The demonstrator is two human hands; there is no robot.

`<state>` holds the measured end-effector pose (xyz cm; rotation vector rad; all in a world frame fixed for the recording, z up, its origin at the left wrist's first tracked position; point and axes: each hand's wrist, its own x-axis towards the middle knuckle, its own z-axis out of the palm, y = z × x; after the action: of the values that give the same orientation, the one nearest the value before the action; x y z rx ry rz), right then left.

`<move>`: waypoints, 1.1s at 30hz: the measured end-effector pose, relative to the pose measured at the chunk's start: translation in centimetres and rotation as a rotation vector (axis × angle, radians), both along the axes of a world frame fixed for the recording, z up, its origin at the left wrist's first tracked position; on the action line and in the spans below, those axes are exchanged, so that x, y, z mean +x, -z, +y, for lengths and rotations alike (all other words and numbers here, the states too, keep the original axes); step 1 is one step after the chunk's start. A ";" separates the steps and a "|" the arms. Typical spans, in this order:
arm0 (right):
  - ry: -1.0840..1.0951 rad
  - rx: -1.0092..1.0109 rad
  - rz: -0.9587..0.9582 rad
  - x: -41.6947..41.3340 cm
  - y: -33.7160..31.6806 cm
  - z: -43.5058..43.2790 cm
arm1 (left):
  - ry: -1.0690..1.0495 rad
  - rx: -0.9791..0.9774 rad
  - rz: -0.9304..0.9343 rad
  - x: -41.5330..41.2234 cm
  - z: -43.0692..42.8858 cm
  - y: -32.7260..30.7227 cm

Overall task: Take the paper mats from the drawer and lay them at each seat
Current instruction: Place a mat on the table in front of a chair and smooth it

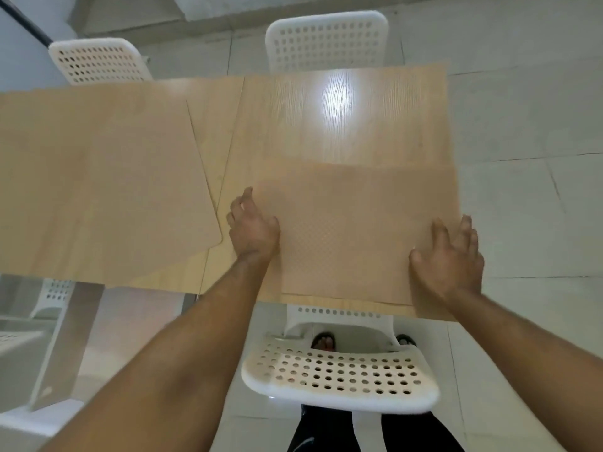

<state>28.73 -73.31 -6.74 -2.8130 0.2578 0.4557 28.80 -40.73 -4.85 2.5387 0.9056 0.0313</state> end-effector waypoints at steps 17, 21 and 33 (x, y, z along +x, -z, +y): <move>-0.298 -0.168 0.087 -4.4 1.2 -0.1 | 0.433 0.063 0.415 -7.2 -5.1 2.8; -0.285 -0.165 0.088 -4.3 1.3 0.0 | 0.448 0.055 0.420 -7.3 -4.7 2.6; -0.273 -0.162 0.087 -4.2 1.6 0.8 | 0.464 0.073 0.422 -7.1 -4.0 2.7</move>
<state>24.53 -72.52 -8.38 -3.0043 -0.0786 0.6449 21.67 -44.76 -7.55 2.8128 0.4322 -0.6411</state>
